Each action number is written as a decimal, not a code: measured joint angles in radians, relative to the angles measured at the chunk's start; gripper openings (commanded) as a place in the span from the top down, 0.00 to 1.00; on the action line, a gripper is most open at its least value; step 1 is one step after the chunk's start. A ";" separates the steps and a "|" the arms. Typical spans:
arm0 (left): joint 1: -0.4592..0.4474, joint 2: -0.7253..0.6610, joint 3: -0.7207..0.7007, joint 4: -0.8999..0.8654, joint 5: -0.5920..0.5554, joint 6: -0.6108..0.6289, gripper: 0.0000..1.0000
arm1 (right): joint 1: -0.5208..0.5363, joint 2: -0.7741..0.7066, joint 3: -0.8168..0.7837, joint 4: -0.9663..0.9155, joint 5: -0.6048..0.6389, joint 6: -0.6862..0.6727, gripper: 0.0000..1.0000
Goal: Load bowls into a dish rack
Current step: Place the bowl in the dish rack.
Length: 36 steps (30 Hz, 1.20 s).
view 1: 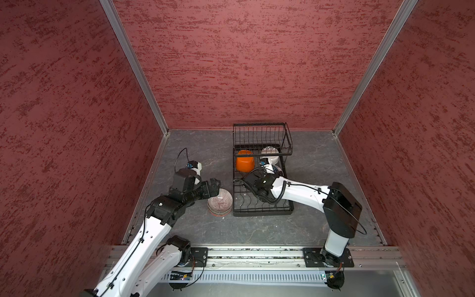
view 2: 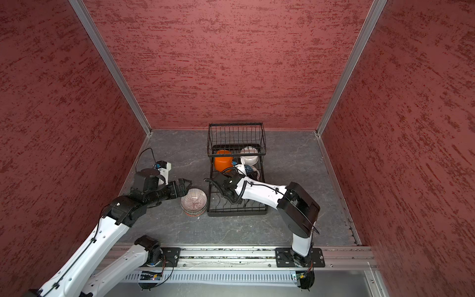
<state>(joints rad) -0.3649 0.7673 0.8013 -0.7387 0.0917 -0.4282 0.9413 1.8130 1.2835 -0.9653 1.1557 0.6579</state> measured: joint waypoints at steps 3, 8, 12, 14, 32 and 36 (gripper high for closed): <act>0.006 0.001 -0.001 0.002 0.010 0.003 0.00 | -0.003 0.023 0.000 -0.011 0.014 0.023 1.00; 0.016 0.004 -0.002 0.008 0.018 0.012 0.01 | -0.013 0.054 0.000 -0.024 0.032 0.045 1.00; 0.025 0.004 -0.003 0.010 0.023 0.017 0.00 | -0.023 0.066 0.005 -0.031 0.052 0.056 1.00; 0.029 0.004 -0.003 0.014 0.025 0.018 0.00 | -0.029 0.072 0.012 -0.033 0.062 0.060 1.00; 0.053 0.006 -0.016 0.042 0.054 0.018 0.00 | -0.051 0.141 0.068 -0.004 0.120 0.033 1.00; 0.053 0.006 -0.019 0.043 0.061 0.018 0.01 | -0.053 0.167 0.085 -0.002 0.132 0.025 1.00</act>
<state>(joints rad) -0.3122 0.7731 0.7818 -0.6960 0.1528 -0.4099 0.8879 1.9800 1.3685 -0.9672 1.2881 0.6827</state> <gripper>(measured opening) 0.996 0.077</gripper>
